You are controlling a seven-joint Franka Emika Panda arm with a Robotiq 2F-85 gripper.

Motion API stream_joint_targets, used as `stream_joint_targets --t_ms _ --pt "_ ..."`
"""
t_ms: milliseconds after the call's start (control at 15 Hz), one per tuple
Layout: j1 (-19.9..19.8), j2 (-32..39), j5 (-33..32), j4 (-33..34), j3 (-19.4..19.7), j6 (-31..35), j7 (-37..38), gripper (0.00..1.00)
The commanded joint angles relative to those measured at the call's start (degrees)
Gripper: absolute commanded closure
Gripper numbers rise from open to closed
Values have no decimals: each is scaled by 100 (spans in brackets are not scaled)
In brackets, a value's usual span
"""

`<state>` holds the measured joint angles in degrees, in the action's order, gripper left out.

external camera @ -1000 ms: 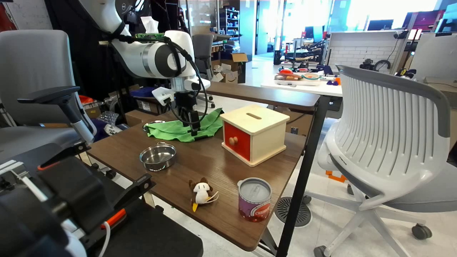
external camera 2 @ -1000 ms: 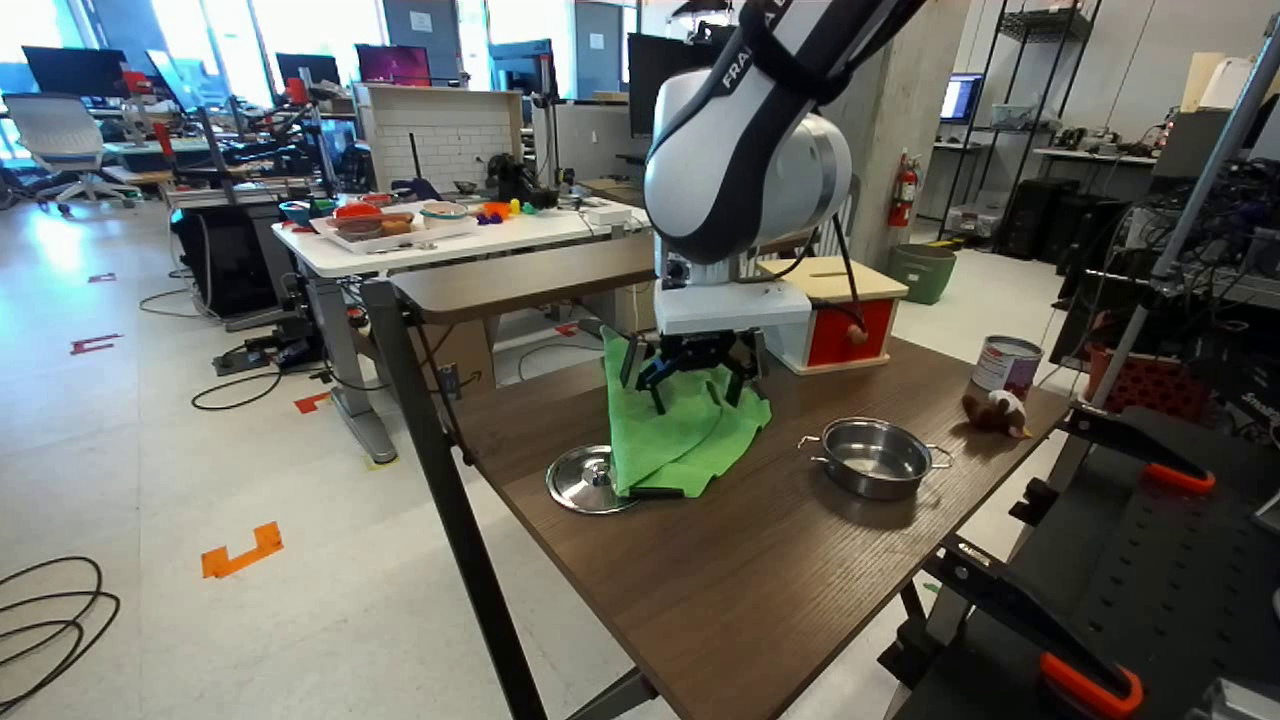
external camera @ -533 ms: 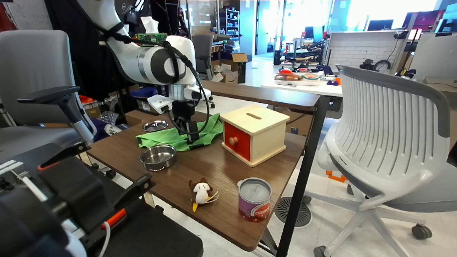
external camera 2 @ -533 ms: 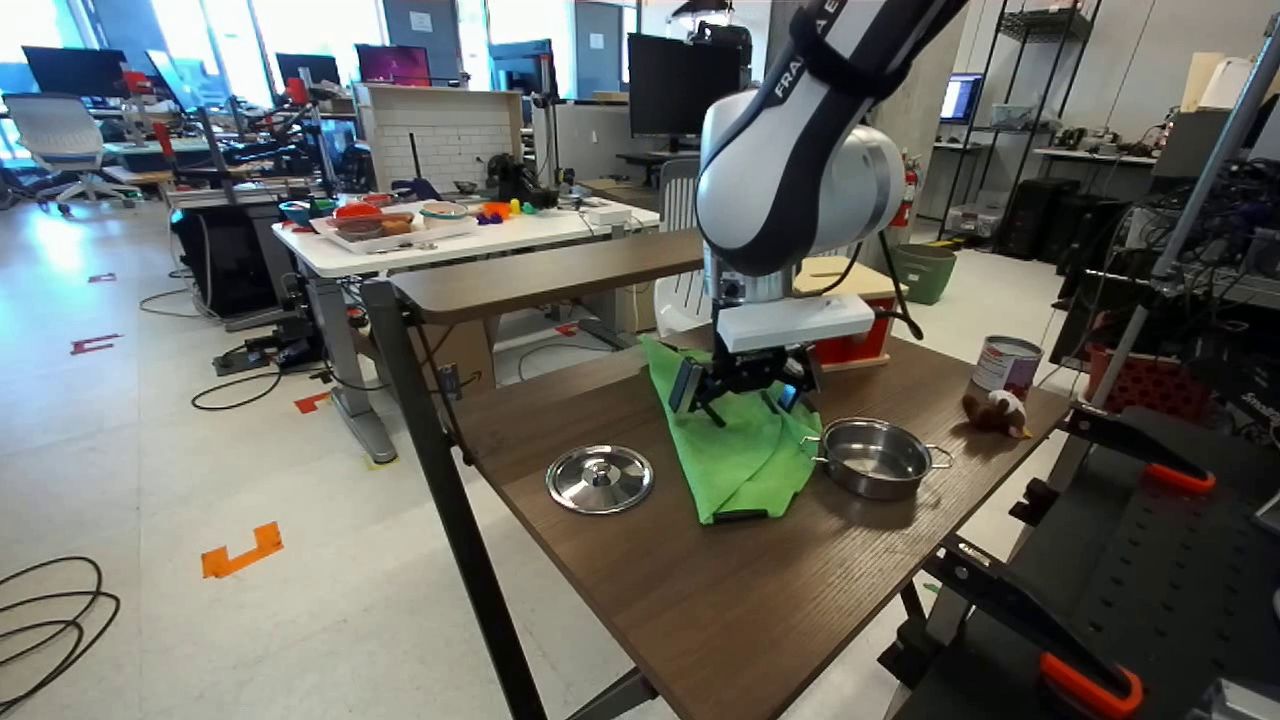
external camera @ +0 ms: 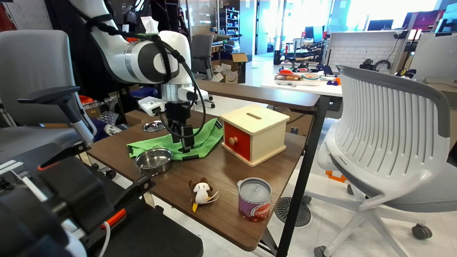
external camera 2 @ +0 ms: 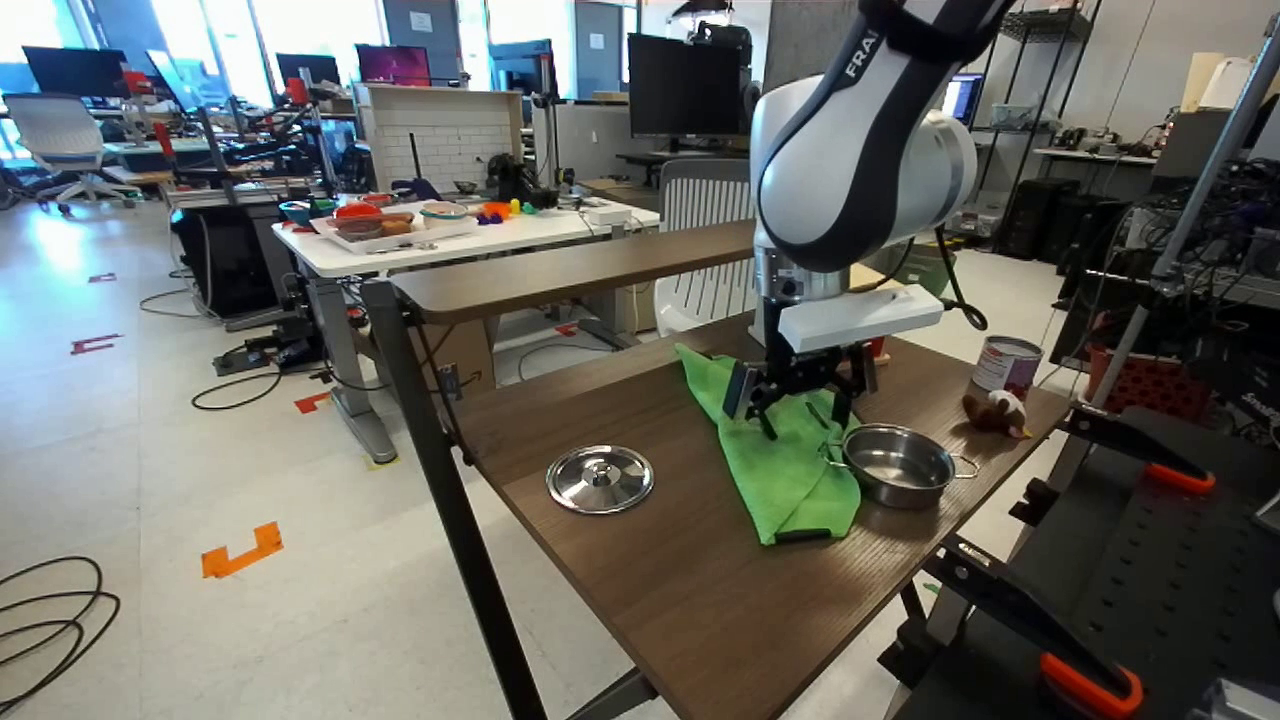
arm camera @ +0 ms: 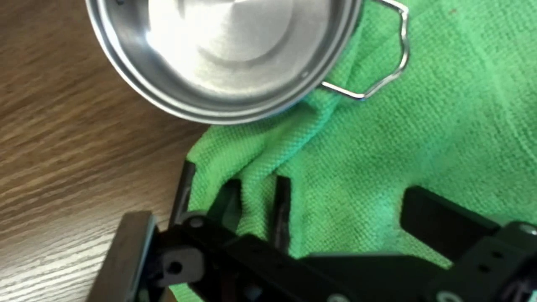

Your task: Move the cloth to the right

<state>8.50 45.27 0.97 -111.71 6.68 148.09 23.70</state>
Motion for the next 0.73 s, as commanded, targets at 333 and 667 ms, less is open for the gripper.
stream_joint_targets --t_ms 333,667 --pt "50 -1298 46 -1062 49 844 -46 0" --pt "-2 -1625 84 -1139 -69 820 -93 0"
